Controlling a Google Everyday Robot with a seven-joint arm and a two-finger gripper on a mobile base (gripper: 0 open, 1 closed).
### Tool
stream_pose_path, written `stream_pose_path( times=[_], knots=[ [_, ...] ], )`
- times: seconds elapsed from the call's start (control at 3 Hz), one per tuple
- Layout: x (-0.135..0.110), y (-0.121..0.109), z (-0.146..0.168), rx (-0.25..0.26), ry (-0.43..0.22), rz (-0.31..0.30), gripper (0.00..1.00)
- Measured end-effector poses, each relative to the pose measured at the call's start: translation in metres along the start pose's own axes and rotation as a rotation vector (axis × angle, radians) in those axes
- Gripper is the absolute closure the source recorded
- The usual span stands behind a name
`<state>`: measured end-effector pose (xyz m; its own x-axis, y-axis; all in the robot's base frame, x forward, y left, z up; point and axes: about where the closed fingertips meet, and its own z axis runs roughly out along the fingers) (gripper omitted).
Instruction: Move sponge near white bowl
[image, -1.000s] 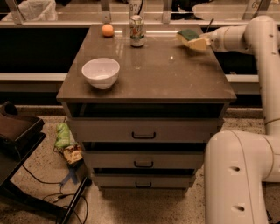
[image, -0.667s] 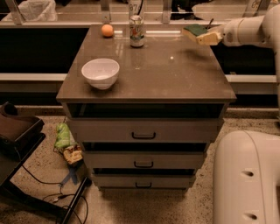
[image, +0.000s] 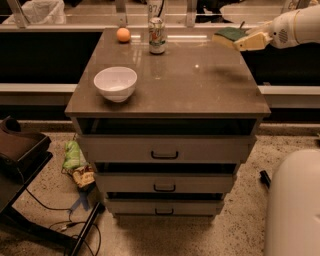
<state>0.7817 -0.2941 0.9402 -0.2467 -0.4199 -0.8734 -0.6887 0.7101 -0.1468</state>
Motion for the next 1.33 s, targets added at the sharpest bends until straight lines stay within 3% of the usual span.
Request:
stream_pose_path(
  times=[0.33, 0.67, 1.0, 1.33],
  knots=[
    [-0.001, 0.05, -0.002, -0.141, -0.018, -0.021, 1.0],
    [-0.005, 0.113, 0.016, -0.3, -0.085, -0.036, 1.0],
    [-0.005, 0.188, 0.042, -0.441, -0.141, -0.093, 1.0],
    [0.008, 0.222, 0.054, -0.484, -0.124, -0.136, 1.0]
  ],
)
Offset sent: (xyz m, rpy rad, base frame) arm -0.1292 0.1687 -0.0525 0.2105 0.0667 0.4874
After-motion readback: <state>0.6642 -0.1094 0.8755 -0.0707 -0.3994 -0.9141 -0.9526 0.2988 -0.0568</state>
